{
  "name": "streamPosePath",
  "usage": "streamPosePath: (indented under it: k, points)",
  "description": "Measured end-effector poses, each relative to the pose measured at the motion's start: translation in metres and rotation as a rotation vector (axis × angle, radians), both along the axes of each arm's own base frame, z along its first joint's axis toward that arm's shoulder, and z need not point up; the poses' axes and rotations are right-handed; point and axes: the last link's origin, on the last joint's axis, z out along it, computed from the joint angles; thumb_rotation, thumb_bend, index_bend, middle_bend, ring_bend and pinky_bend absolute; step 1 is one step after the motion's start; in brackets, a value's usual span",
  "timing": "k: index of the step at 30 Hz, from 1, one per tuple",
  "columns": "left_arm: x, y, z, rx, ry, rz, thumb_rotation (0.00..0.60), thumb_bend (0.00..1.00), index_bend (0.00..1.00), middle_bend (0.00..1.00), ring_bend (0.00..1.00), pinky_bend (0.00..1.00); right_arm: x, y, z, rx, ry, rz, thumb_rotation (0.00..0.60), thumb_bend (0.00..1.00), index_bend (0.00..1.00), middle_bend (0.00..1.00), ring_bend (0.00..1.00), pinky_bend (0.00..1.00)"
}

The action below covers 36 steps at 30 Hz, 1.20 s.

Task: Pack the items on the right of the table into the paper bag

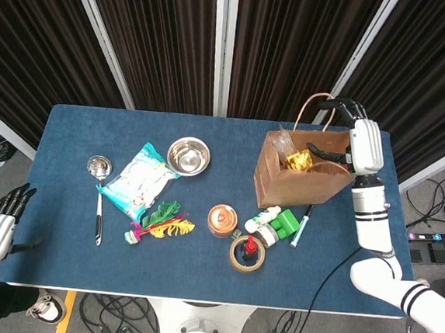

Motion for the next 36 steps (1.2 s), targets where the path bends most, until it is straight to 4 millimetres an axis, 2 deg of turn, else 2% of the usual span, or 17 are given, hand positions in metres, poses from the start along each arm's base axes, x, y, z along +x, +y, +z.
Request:
streamPosePath:
  k: [3, 9, 14, 17, 21, 25, 31, 36]
  points:
    - [0.001, 0.000, 0.001, 0.007, -0.005, -0.003, 0.600, 0.17, 0.09, 0.12, 0.02, 0.15, 0.014, 0.006, 0.003, -0.012, -0.010, 0.049, 0.600, 0.00, 0.29, 0.34, 0.19, 0.16]
    - [0.004, 0.001, 0.004, 0.023, -0.011, -0.011, 0.600, 0.17, 0.09, 0.12, 0.02, 0.15, 0.058, 0.027, 0.004, -0.015, -0.024, 0.196, 0.600, 0.00, 0.29, 0.34, 0.19, 0.18]
    - [0.006, 0.000, 0.007, 0.033, -0.013, -0.019, 0.600, 0.17, 0.09, 0.12, 0.02, 0.15, 0.103, 0.059, -0.005, 0.027, -0.007, 0.354, 0.600, 0.00, 0.29, 0.34, 0.20, 0.19]
    - [0.007, 0.000, 0.007, 0.032, -0.011, -0.021, 0.600, 0.17, 0.09, 0.12, 0.02, 0.15, 0.114, 0.081, -0.019, 0.074, 0.058, 0.424, 0.600, 0.00, 0.29, 0.34, 0.21, 0.21]
    - [0.007, -0.001, 0.008, 0.030, -0.011, -0.020, 0.600, 0.17, 0.09, 0.12, 0.02, 0.15, 0.100, 0.103, -0.045, 0.141, 0.215, 0.443, 0.600, 0.00, 0.31, 0.34, 0.23, 0.22]
    - [0.007, -0.001, 0.007, 0.028, -0.010, -0.016, 0.600, 0.17, 0.09, 0.12, 0.02, 0.15, 0.071, 0.116, -0.065, 0.197, 0.456, 0.414, 0.600, 0.00, 0.31, 0.34, 0.22, 0.22]
    - [0.006, -0.002, 0.002, 0.017, -0.011, -0.012, 0.600, 0.17, 0.09, 0.12, 0.02, 0.15, 0.024, 0.117, -0.078, 0.264, 0.782, 0.326, 0.600, 0.00, 0.31, 0.34, 0.23, 0.22]
    - [0.004, -0.004, 0.002, 0.017, -0.012, -0.004, 0.600, 0.17, 0.09, 0.12, 0.02, 0.15, -0.008, 0.111, -0.086, 0.318, 0.940, 0.249, 0.600, 0.00, 0.31, 0.34, 0.23, 0.22]
